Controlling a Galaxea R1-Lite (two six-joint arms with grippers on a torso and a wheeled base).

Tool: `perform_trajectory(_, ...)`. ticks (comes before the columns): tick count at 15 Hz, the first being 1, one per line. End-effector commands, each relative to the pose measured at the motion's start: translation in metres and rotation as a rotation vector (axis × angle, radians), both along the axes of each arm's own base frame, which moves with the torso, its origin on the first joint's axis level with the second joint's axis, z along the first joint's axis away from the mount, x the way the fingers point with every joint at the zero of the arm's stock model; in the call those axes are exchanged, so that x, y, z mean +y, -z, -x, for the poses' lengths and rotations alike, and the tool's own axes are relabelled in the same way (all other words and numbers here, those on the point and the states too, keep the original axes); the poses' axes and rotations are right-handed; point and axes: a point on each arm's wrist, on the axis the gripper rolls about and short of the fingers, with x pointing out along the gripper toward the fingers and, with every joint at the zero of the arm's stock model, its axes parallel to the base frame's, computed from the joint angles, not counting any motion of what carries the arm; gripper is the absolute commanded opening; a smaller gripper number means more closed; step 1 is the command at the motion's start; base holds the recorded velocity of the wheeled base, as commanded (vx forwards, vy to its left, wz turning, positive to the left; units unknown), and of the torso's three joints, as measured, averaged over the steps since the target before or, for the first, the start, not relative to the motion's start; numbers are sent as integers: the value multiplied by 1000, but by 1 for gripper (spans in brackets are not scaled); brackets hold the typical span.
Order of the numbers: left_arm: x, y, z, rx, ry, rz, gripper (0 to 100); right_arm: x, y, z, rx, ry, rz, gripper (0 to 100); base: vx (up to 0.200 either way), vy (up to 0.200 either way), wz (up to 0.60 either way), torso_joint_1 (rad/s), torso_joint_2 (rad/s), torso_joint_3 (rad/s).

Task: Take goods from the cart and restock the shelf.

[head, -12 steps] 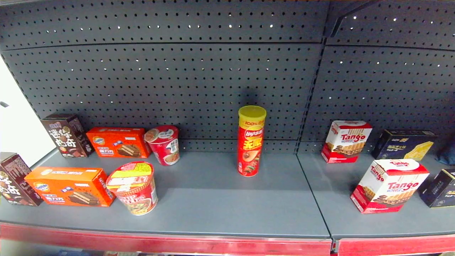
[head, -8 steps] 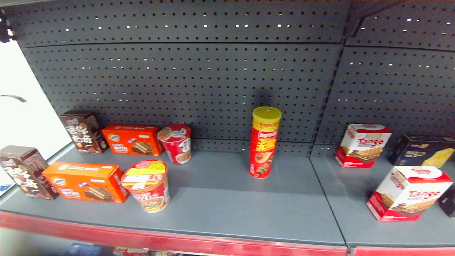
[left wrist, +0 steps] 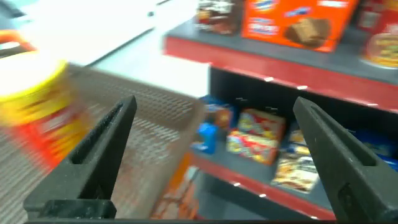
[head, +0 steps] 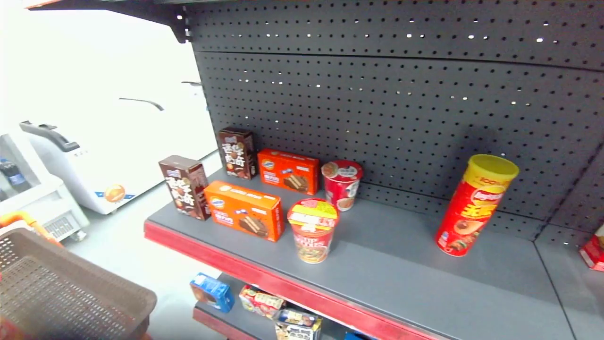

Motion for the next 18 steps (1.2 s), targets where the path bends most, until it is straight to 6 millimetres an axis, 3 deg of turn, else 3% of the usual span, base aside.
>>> perform_trajectory(1,0,0,0,1,0,0,100,0,0,0,1,0,1,100,0,0,600,7,2,2)
perform_trajectory(9,0,0,0,0,3,-7,100,0,0,0,3,0,-1,100,0,0,600,1,1,2)
perform_trajectory(14,0,-2,0,-13,-16,-19,100,0,0,0,3,0,-1,100,0,0,0,0,0,0)
perform_trajectory(15,0,-19,5,-73,-24,-71,100,0,0,0,1,0,-1,100,0,0,0,0,0,0)
perform_trajectory(16,1,-52,14,-97,-21,-176,100,0,0,0,1,0,-1,100,0,0,0,0,0,0)
perform_trajectory(18,1,-111,12,66,8,-268,100,0,0,0,1,0,-1,100,0,0,0,0,0,0)
